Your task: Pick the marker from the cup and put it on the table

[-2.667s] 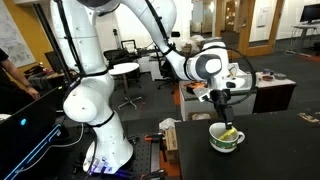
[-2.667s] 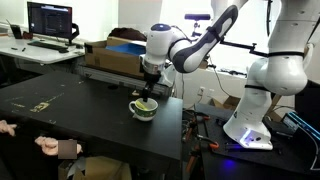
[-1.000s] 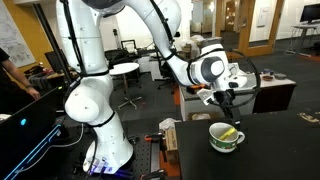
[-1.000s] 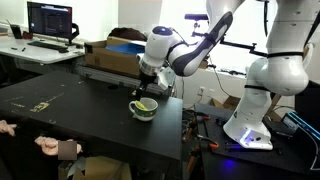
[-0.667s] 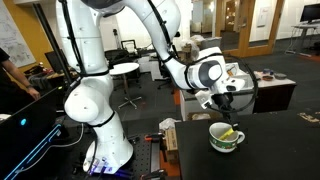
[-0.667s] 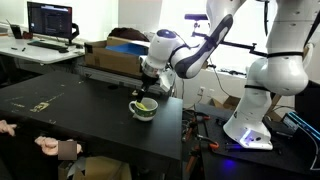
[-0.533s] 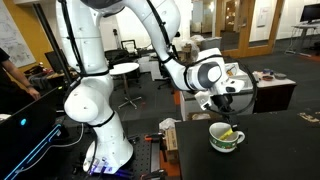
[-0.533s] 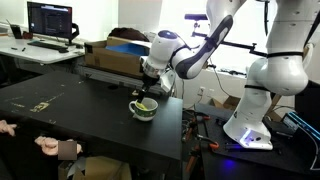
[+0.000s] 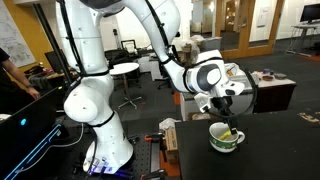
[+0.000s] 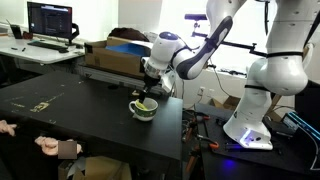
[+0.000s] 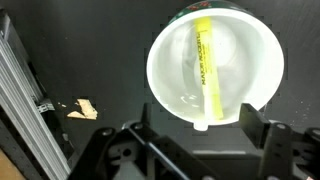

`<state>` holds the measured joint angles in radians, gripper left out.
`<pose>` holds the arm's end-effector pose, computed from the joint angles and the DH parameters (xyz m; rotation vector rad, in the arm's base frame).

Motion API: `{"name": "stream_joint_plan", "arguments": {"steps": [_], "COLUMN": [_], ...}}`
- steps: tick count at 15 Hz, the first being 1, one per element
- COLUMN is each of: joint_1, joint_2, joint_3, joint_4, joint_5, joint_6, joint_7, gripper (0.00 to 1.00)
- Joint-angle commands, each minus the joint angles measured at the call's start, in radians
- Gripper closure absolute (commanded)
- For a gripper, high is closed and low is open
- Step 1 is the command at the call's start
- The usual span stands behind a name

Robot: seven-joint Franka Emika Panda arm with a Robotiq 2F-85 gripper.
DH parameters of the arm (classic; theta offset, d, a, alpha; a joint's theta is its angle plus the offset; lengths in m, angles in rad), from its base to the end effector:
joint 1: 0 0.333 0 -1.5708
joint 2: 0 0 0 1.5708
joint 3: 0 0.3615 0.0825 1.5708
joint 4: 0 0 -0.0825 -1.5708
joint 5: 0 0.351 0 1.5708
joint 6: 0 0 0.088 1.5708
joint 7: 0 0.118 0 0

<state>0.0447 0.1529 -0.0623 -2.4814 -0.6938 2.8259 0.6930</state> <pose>0.4790 0.0217 0.3065 2.9081 -0.0960 0.3841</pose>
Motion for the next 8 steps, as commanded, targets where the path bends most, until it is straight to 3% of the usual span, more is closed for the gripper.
{"name": "stream_joint_plan", "arguments": {"steps": [1, 4, 8], "joint_1": [-0.010, -0.011, -0.011], "joint_2": [-0.009, -0.004, 0.009], "joint_3": [-0.001, 0.004, 0.017], "joint_4": [-0.014, -0.014, -0.023], "joint_5": [0.010, 0.021, 0.038], "joint_6": [0.028, 0.028, 0.044], "joint_7": [-0.013, -0.025, -0.044], "gripper": [0.36, 0.38, 0.28]}}
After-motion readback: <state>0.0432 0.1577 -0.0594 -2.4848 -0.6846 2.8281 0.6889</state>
